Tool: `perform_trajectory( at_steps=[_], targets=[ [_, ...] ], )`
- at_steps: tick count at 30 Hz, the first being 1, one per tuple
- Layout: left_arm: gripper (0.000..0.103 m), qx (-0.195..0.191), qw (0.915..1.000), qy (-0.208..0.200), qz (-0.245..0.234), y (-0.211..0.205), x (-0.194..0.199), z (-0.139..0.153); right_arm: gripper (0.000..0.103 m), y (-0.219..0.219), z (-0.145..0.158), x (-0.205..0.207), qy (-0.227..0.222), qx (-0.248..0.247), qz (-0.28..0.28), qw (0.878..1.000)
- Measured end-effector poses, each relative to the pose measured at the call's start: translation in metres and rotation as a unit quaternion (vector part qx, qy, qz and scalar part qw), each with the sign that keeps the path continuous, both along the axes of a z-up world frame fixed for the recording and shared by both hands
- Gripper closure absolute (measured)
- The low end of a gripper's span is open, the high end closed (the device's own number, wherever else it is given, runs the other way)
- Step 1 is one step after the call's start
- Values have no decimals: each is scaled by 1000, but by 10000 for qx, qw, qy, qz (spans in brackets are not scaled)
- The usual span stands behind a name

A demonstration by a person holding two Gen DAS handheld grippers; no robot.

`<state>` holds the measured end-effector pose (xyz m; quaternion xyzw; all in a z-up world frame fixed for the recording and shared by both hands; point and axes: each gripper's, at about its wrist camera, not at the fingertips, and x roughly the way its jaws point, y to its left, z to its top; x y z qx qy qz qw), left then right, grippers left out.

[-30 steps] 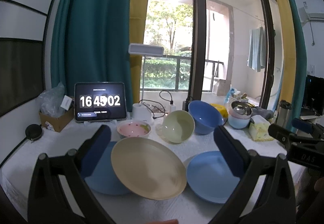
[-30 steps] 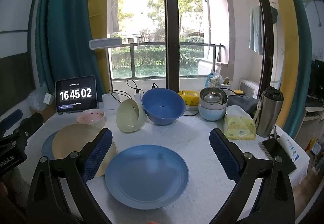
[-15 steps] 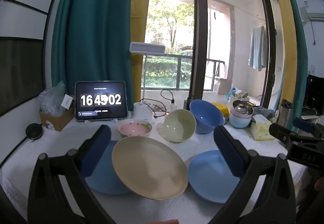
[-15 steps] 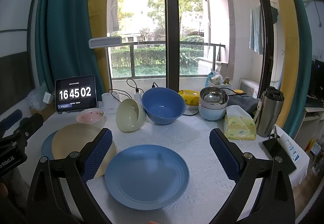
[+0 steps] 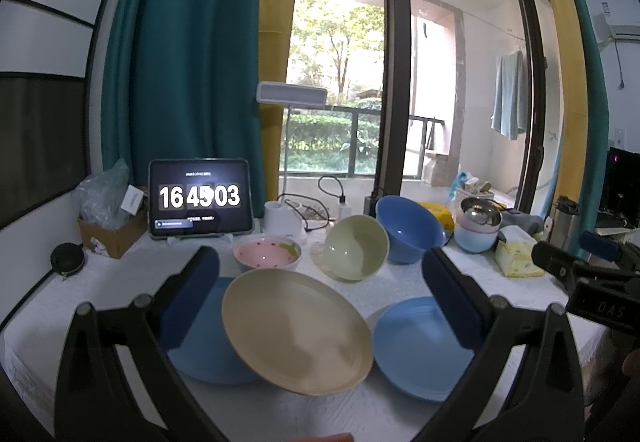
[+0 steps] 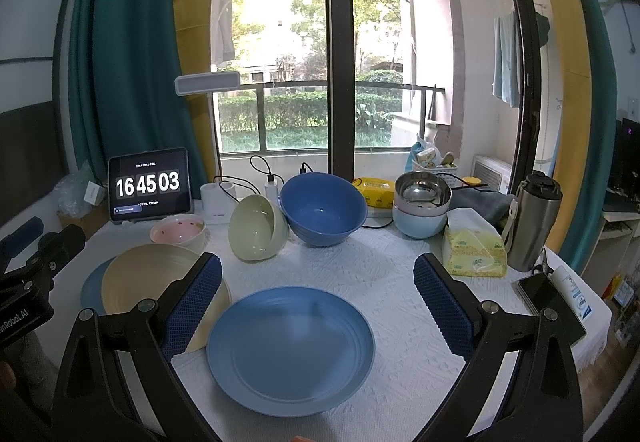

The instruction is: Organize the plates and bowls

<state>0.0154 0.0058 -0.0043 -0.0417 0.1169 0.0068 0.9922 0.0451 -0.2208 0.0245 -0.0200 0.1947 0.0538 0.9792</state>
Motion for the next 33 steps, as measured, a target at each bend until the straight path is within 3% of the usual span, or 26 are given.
perform_trajectory(
  at_steps=[23,33],
  targets=[
    [1,49,9999,96,-50,-2,12,-2,4,1,-2,13,80,18,16,10000],
    [2,180,9984,451,-279,-18,34,-13,4,-9,-17,29,325,118,22,9994]
  ],
)
